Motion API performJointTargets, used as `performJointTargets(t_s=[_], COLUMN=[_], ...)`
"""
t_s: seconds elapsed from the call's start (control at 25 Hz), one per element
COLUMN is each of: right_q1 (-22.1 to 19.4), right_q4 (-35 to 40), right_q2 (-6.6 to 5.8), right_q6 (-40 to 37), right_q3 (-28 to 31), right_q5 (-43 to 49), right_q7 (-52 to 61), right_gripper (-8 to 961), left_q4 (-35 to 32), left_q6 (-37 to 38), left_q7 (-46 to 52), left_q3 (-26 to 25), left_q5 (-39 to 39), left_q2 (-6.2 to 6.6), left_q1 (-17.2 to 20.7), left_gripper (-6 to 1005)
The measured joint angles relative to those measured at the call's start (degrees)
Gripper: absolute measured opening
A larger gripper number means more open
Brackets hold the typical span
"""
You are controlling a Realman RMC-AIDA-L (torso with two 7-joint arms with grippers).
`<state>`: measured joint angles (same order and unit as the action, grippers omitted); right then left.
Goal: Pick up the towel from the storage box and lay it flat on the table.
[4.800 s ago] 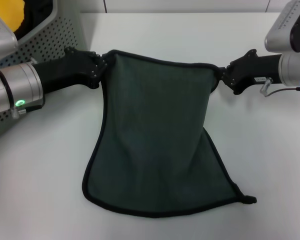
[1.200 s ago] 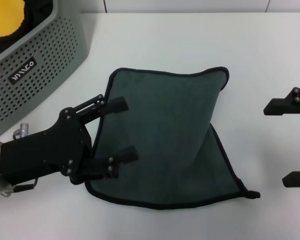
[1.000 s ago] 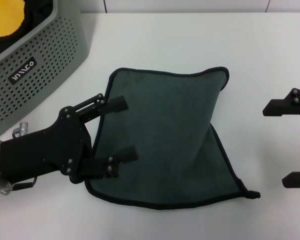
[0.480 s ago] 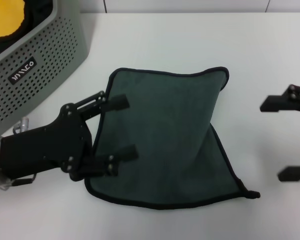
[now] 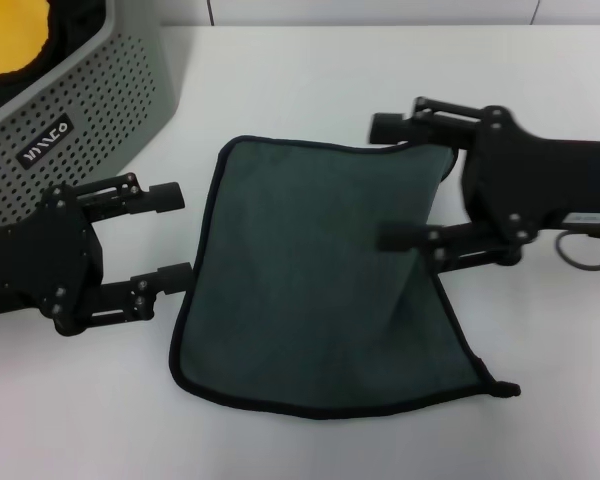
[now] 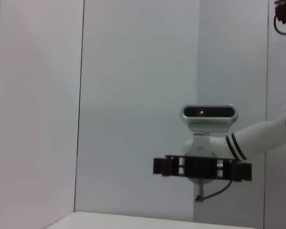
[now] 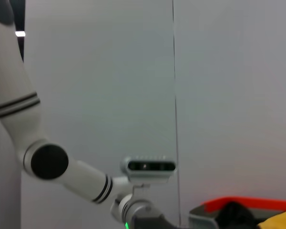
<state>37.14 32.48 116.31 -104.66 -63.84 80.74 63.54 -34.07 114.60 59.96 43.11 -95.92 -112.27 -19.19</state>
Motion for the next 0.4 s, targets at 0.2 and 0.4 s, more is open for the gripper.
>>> performJointTargets(t_s=[0.2, 0.4], right_q1=[1.5, 1.6], right_q4=[-0.2, 0.0], right_q2=[0.01, 0.00], right_q6=[2.1, 2.5], right_q3=[-3.5, -3.6], right_q5=[-1.3, -1.4], right_q7=[-0.3, -0.8], right_gripper=[885, 885], left_q4=[-0.5, -0.5], left_q6=[0.0, 0.0], left_q7=[0.3, 0.9], left_q3=[0.0, 0.0], left_q5=[0.0, 0.0], left_q2=[-0.07, -0.10], left_q1=[0.7, 0.9], left_gripper=[748, 719])
